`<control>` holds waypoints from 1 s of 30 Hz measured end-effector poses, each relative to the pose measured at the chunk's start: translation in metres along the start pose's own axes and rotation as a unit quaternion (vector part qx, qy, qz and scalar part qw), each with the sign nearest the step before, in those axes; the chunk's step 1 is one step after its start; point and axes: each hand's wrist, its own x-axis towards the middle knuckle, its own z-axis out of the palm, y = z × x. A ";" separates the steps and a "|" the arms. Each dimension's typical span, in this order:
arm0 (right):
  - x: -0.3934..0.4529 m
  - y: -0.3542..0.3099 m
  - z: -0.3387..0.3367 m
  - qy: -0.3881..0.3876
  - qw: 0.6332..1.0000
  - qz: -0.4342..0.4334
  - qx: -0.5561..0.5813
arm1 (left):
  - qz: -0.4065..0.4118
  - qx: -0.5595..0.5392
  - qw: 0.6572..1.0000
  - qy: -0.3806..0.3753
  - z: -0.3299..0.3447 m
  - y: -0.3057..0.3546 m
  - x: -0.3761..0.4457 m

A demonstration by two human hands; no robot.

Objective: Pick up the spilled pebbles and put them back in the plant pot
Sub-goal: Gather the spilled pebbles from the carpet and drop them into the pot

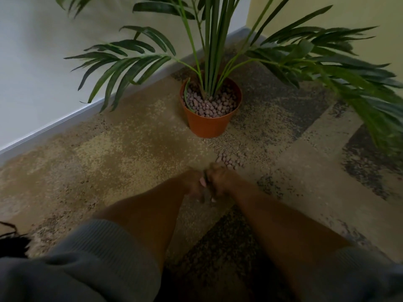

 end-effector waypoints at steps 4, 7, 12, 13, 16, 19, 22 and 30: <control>-0.011 0.000 0.006 0.026 0.998 -0.002 0.063 | 0.023 0.024 0.998 0.052 0.014 -0.009 -0.009; -0.016 0.001 0.007 0.051 0.994 0.004 0.098 | 0.026 -0.001 0.996 0.086 0.022 -0.015 -0.011; -0.016 -0.003 0.010 0.037 0.995 0.006 0.090 | 0.062 -0.001 0.991 0.122 0.021 -0.014 -0.014; -0.016 -0.003 0.010 0.039 0.994 0.013 0.103 | 0.067 0.009 0.989 0.131 0.022 -0.013 -0.016; -0.016 -0.002 0.012 0.030 0.989 0.041 0.141 | 0.065 0.028 0.986 0.148 0.026 -0.011 -0.016; -0.017 -0.002 0.010 0.027 0.945 0.091 0.312 | 0.039 0.026 0.988 0.147 0.029 -0.009 -0.013; -0.020 0.001 -0.003 0.011 0.726 0.165 0.667 | -0.040 -0.102 0.985 0.131 0.022 -0.001 -0.013; -0.019 0.007 -0.055 0.022 0.374 0.087 0.923 | -0.107 -0.754 0.645 0.065 -0.019 0.013 -0.020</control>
